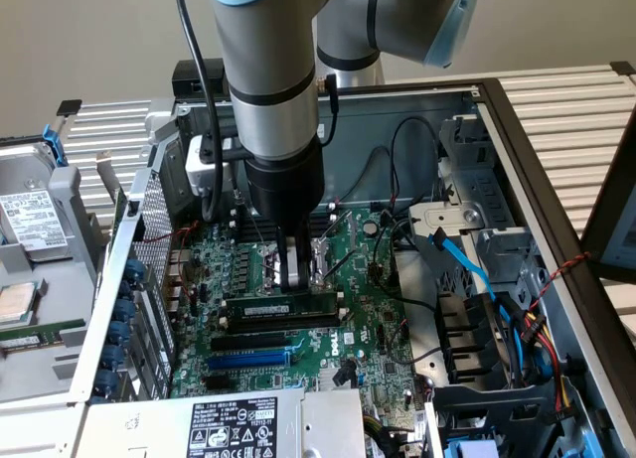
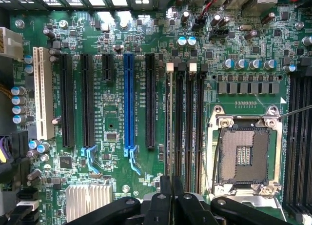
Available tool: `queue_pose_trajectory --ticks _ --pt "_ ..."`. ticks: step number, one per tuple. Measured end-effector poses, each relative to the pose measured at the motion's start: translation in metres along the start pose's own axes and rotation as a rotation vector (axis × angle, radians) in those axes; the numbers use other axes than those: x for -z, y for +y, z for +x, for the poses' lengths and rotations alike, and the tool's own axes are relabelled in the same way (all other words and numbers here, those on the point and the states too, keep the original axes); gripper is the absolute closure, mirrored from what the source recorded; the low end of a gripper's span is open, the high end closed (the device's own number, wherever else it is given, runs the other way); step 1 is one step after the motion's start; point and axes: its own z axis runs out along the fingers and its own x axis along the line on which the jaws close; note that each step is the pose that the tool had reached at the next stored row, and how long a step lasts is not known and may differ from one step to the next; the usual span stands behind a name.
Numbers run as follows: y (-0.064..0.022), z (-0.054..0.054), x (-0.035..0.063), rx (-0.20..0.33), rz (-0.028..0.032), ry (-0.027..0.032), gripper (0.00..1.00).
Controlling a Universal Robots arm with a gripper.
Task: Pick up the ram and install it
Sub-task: 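Insert the ram into the slot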
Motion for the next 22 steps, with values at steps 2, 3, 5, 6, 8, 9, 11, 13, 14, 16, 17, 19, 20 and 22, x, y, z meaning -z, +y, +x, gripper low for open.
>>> queue_pose_trajectory --ticks 2,3,5,6,8,9,11,13,14,16,17,19,20,22 --pt "0.0 0.0 -0.0001 0.0 -0.0001 0.0001 0.88" --pt "0.0 0.0 -0.0001 0.0 -0.0001 0.0001 0.88" --pt "0.0 0.0 -0.0002 0.0 0.0 -0.0001 0.88" --pt "0.0 0.0 -0.0002 0.0 0.0 -0.0001 0.88" --pt "0.0 0.0 -0.0002 0.0 -0.0001 -0.0001 0.88" --pt "0.0 0.0 -0.0002 0.0 0.0 -0.0001 0.88" --pt "0.0 0.0 -0.0002 0.0 0.0 -0.0001 0.88" --pt "0.0 0.0 -0.0002 0.0 0.0 -0.0001 0.88" --pt "0.0 0.0 -0.0002 0.0 -0.0001 -0.0005 0.88" --pt "0.0 0.0 -0.0003 0.0 -0.0002 -0.005 0.88" --pt "0.0 0.0 -0.0003 -0.001 -0.0003 -0.0081 0.88" --pt "0.0 -0.0001 -0.0003 -0.001 -0.0004 -0.0102 0.88" --pt "0.0 -0.0001 -0.0003 -0.001 -0.0005 -0.0103 0.88" --pt "0.0 0.0 -0.0004 -0.001 -0.0005 -0.0103 0.88"
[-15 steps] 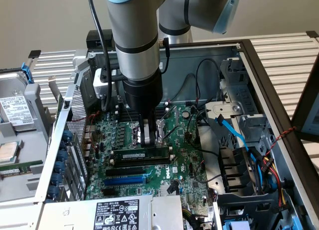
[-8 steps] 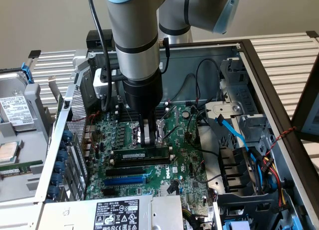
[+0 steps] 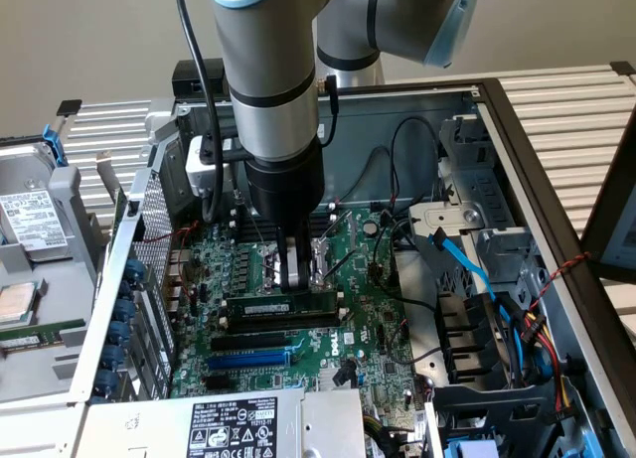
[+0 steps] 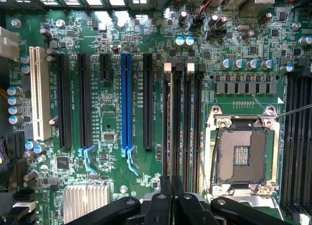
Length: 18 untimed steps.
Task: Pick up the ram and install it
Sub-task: 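Insert the ram into the slot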
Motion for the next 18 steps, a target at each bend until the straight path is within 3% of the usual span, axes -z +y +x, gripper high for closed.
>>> queue_pose_trajectory --ticks 18 --pt "0.0004 0.0001 -0.0029 0.0 0.0 0.0001 0.88"
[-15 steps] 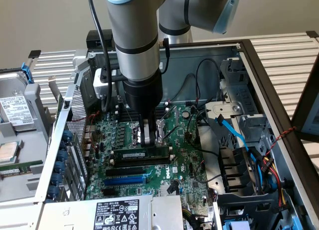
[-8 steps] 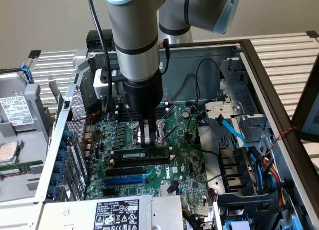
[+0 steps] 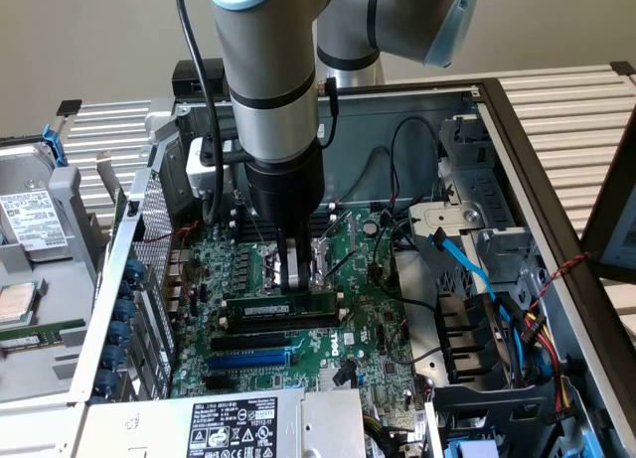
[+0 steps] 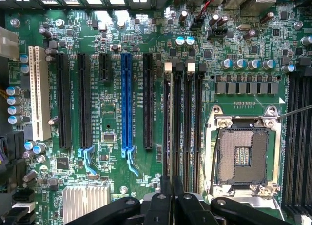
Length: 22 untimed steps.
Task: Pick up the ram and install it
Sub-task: 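Insert the ram into the slot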
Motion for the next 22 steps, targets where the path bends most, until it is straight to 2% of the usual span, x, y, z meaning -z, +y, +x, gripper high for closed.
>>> queue_pose_trajectory --ticks 8,12,16,19,20,21,22 --pt "0.0 0.001 0.0001 0.006 -0.0035 -0.0008 0.88" --pt "-0.0005 0.002 0.0026 0.007 -0.0039 -0.0056 0.88" --pt "-0.0016 0.002 0.0164 0.007 -0.0049 -0.0053 0.88" --pt "-0.0016 0.003 0.0172 0.007 -0.0049 -0.0053 0.88" --pt "-0.0014 0.004 0.013 -0.005 -0.0031 -0.0041 0.88" --pt "-0.0013 0.004 0.0117 -0.03 -0.0025 -0.0003 0.88" --pt "-0.0013 0.004 0.0117 -0.031 -0.0024 -0.0004 0.88"
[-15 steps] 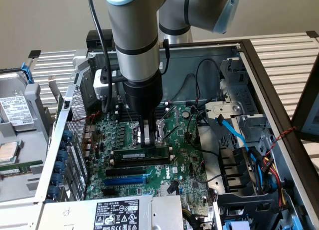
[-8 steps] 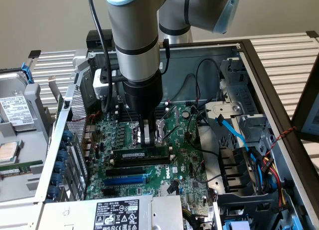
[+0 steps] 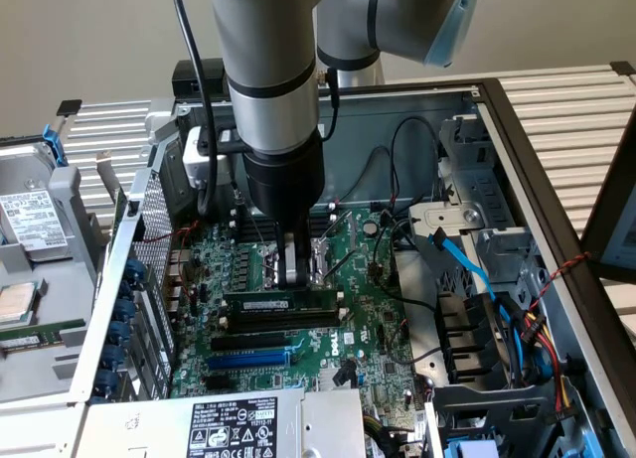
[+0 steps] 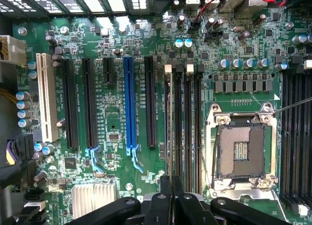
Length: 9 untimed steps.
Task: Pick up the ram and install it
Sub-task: 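Insert the ram into the slot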
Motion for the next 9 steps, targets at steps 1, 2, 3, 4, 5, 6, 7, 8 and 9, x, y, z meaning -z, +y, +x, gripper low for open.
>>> queue_pose_trajectory --ticks 1,2,3,4,5,6,7,8,9 --pt "-0.0002 -0.0001 -0.0002 0.0 0.0 0.0001 0.88" --pt "-0.0015 -0.0009 -0.0015 0.001 0.0 0.0 0.88" --pt "-0.0015 -0.001 -0.002 0.002 0.0 -0.0002 0.88" --pt "-0.0014 -0.0012 -0.0025 0.003 0.0 -0.0002 0.88" --pt "-0.0012 -0.0015 -0.0035 0.004 -0.0001 -0.0003 0.88" --pt "-0.0012 -0.0018 -0.0044 0.006 0.0 -0.0005 0.88" --pt "-0.0011 -0.002 -0.0053 0.008 -0.0001 -0.0007 0.88" --pt "-0.0011 -0.0021 -0.0056 0.009 -0.0002 -0.0006 0.88" --pt "-0.0011 -0.0022 -0.0057 0.01 -0.0003 -0.0006 0.88"
